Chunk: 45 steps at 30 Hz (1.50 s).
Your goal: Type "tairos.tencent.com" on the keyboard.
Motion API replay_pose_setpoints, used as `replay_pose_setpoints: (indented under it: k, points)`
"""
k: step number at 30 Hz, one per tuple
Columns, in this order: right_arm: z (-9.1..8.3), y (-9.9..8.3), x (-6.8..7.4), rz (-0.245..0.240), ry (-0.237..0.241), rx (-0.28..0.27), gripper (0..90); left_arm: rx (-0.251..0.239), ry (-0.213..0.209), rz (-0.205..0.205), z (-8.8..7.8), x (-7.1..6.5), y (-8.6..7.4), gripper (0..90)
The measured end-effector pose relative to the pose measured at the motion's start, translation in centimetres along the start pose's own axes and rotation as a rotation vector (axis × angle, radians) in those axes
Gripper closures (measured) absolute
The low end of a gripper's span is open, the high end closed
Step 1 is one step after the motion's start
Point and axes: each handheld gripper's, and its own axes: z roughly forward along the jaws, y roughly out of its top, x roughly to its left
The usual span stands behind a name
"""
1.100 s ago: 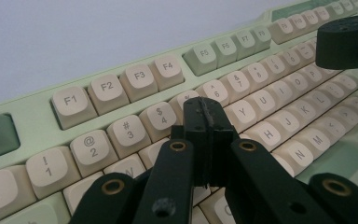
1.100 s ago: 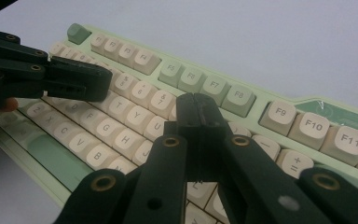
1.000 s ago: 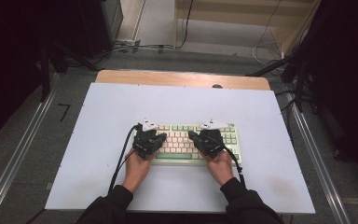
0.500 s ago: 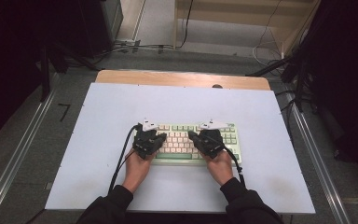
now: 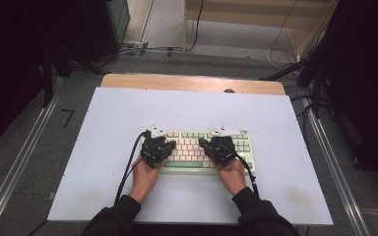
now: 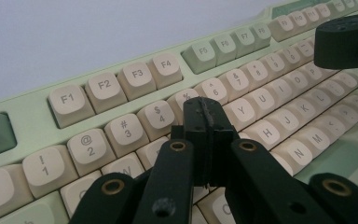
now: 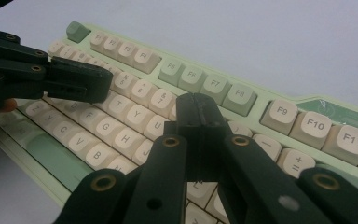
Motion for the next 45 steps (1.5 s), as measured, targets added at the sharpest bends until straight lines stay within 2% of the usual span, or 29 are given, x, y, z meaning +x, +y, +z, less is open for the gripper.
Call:
replay_pose_setpoints:
  k: [4, 11, 29, 45]
  points:
    - [0.0, 0.0, 0.0, -0.001, 0.001, 0.0, 87.4, -0.006, 0.004, 0.002, -0.1, -0.2, 0.0, 90.0]
    - [0.0, 0.0, 0.0, 0.004, -0.001, 0.001, 87.4, -0.071, -0.015, -0.003, -1.2, -0.4, 0.4, 90.0]
    - [-0.1, -0.1, -0.1, -0.005, -0.005, 0.001, 87.4, -0.069, -0.039, -0.018, -2.2, 0.2, 0.1, 90.0]
    - [0.4, -0.3, -0.2, -0.009, -0.016, 0.033, 87.4, -0.076, -0.036, -0.031, -2.7, 0.7, -0.4, 90.0]
